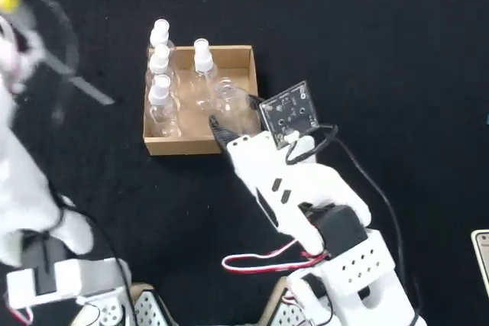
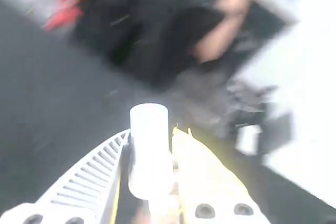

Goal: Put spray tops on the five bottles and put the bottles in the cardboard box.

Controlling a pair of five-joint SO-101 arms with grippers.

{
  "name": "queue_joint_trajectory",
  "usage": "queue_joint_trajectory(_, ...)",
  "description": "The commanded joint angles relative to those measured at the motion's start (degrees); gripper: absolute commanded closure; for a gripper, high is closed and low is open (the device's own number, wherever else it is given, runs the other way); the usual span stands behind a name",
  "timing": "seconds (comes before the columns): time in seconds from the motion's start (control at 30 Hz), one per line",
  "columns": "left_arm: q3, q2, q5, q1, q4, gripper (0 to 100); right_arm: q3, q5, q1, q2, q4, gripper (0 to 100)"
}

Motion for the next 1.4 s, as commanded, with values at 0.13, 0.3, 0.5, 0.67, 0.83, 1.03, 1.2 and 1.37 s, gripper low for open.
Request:
queue_joint_trajectory(0.13, -16.3, -1.3, -0.6, 28.8, -0.2, 95, 5.3, -0.3, -0.7, -9.8, -7.5, 98.8)
queue_joint_trajectory(0.3, -13.1, -1.2, -3.9, 38.4, -2.7, 95, 8.2, -0.2, -0.7, -12.4, -9.2, 98.8)
queue_joint_trajectory(0.5, -9.6, -1.3, -11.0, 41.3, -10.5, 95, 8.2, -0.3, -0.7, -13.0, -9.1, 98.8)
queue_joint_trajectory(0.67, -5.1, -0.4, -11.3, 41.1, -18.2, 95, 8.3, -0.3, -0.7, -13.1, -9.2, 98.8)
queue_joint_trajectory(0.83, -1.4, 0.3, -11.3, 41.3, -19.0, 95, 8.1, -0.4, -0.7, -13.1, -9.2, 98.8)
queue_joint_trajectory(1.03, 3.2, 0.3, -11.3, 40.8, -18.9, 95, 8.0, -0.4, -0.7, -13.1, -9.3, 98.8)
queue_joint_trajectory(1.2, 4.5, 0.3, -11.3, 41.2, -19.3, 95, 8.0, -0.4, -0.7, -13.1, -9.3, 98.8)
queue_joint_trajectory(1.37, 4.4, -0.4, -11.3, 40.8, -21.9, 95, 8.1, -0.4, -0.7, -13.1, -9.3, 98.8)
